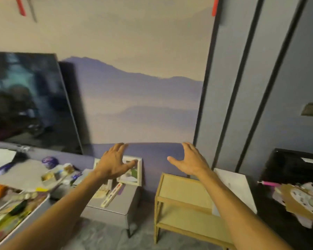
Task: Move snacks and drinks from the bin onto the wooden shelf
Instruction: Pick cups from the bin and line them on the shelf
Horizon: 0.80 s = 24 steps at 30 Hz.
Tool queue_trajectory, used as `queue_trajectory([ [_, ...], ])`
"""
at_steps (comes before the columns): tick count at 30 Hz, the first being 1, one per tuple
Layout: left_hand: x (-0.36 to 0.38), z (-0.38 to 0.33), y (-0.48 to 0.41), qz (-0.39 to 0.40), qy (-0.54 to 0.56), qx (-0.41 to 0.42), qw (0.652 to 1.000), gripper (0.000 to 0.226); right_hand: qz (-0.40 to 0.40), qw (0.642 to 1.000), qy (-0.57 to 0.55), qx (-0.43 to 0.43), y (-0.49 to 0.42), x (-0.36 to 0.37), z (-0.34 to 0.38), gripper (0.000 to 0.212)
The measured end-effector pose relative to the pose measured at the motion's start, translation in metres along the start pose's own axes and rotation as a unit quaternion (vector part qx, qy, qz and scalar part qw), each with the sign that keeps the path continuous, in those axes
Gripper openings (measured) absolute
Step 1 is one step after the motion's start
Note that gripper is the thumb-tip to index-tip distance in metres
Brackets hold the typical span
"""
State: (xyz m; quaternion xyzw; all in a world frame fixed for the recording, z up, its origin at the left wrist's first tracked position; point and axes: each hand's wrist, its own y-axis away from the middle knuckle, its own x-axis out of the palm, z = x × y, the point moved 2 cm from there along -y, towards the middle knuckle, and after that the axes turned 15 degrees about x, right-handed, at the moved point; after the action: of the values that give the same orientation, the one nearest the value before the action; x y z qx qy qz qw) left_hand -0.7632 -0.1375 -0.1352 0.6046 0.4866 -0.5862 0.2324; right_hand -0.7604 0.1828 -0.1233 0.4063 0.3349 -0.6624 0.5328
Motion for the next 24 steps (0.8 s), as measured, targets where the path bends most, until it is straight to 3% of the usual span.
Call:
queue_trajectory([
  [5,-0.045,0.116,0.107,-0.013,-0.01,-0.105,0.994,0.098,0.083,0.993,-0.026,-0.077,0.01,0.099,0.132,0.113],
  [13,-0.1,0.258,0.277,-0.029,-0.016,-0.278,0.96,0.112,0.16,0.967,0.022,-0.197,0.054,0.224,0.331,0.106],
  [24,-0.086,0.4,0.359,-0.034,-0.013,-0.429,0.903,0.099,0.232,0.916,0.067,-0.32,0.031,0.375,0.51,0.111],
])
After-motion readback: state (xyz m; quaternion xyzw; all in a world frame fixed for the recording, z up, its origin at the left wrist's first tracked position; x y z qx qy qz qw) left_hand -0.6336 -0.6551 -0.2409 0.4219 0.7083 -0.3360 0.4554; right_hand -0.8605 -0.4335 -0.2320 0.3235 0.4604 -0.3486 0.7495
